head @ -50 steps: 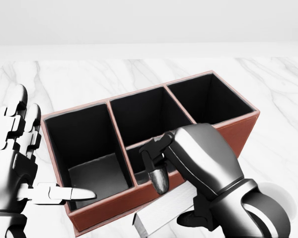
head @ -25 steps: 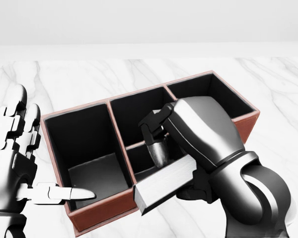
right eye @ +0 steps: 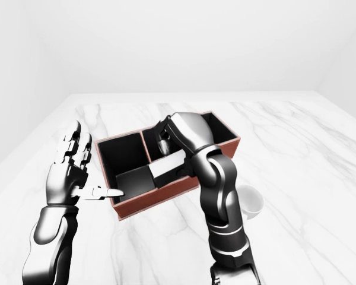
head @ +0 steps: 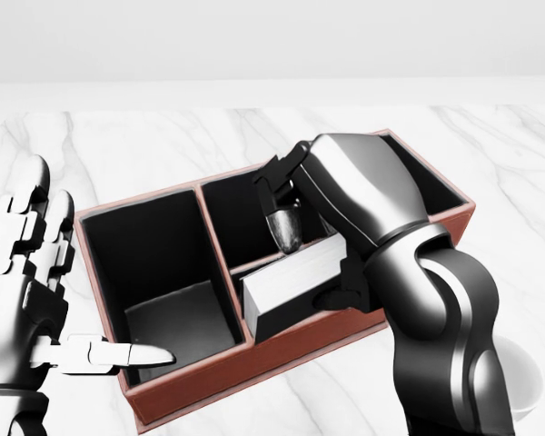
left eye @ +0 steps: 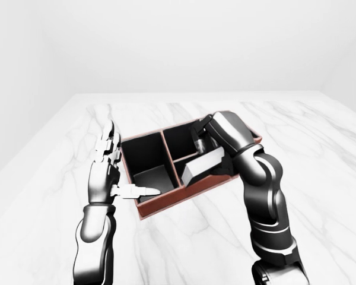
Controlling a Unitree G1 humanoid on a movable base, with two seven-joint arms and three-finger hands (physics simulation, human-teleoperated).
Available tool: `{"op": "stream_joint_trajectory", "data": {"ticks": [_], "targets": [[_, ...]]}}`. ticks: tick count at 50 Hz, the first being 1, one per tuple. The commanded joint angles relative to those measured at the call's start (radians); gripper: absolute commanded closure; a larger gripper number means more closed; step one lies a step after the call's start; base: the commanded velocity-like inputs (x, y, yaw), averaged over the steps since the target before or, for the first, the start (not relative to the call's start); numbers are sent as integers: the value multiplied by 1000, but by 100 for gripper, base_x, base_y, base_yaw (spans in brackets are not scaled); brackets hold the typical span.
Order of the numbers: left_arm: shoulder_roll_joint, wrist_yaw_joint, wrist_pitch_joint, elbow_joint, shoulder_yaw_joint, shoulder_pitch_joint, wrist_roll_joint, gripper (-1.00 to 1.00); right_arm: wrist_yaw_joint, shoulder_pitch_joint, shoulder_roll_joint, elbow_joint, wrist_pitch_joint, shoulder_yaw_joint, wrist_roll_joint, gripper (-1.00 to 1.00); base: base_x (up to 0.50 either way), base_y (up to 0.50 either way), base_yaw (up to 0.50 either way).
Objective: Pick up the book and place it in the front compartment of the caddy.
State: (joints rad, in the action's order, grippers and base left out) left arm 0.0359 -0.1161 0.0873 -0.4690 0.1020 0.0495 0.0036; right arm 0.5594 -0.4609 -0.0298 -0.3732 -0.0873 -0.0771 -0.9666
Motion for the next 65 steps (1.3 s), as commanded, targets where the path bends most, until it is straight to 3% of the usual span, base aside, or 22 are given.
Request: {"op": "stream_joint_trajectory", "data": {"ticks": [1, 24, 65], "targets": [[0, 0, 0, 9, -1, 0, 0, -100, -80, -56, -8, 106, 0, 15, -14, 100, 0, 0, 0], [2, 0, 0, 11, 5, -4, -3, -100, -228, -169, -19, 369, 0, 23, -5, 100, 0, 0, 0], [1, 1, 0, 18, 0, -5, -2, -100, -333, -332, -32, 593, 0, 28, 10, 100, 0, 0, 0]]}}
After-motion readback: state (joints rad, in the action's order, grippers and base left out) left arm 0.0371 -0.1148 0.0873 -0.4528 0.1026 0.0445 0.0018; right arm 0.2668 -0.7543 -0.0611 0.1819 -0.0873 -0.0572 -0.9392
